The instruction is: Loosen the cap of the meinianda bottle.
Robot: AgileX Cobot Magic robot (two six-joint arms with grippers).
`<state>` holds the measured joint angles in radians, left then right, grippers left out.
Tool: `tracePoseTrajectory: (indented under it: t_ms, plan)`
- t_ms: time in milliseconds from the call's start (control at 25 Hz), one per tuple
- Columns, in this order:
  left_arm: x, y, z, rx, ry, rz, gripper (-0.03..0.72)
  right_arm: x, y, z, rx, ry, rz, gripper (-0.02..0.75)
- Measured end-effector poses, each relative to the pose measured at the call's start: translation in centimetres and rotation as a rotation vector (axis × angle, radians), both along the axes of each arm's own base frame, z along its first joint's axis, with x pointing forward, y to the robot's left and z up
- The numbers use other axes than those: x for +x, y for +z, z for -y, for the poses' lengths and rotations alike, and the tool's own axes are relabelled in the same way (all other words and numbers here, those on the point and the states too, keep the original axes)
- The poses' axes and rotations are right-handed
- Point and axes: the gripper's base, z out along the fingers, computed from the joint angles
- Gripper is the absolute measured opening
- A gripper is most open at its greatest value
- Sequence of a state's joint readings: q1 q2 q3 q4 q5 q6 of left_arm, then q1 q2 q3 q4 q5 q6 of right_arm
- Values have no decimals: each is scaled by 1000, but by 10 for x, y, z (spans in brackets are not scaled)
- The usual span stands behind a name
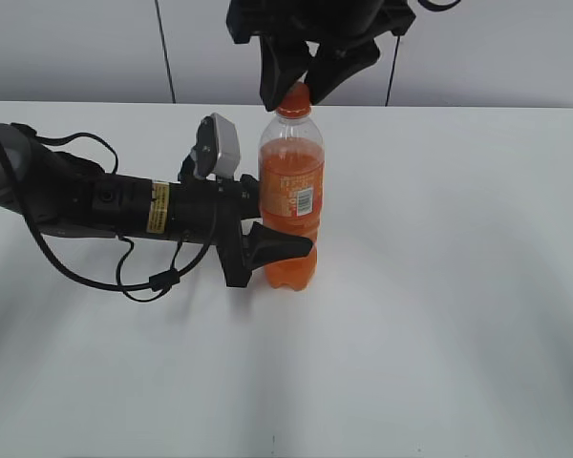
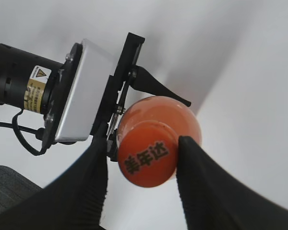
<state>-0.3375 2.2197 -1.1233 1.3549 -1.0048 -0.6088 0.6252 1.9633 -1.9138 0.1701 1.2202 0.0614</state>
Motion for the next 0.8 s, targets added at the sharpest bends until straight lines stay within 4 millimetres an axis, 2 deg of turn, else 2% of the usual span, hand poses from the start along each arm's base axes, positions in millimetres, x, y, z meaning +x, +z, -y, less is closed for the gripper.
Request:
tracePoseTrajectory:
  t_ms: [120,320,440,800]
  plan:
    - [0,0,0,0,-1,0,410,0,0,1,-7,3,4,270]
    - [0,0,0,0,-1,0,410,0,0,1,-15,35,15,270]
    - [0,0,0,0,-1,0,410,0,0,0,-32,115,45,270]
    - [0,0,0,1,-2,-1,410,0,1,0,-161,691,266,269]
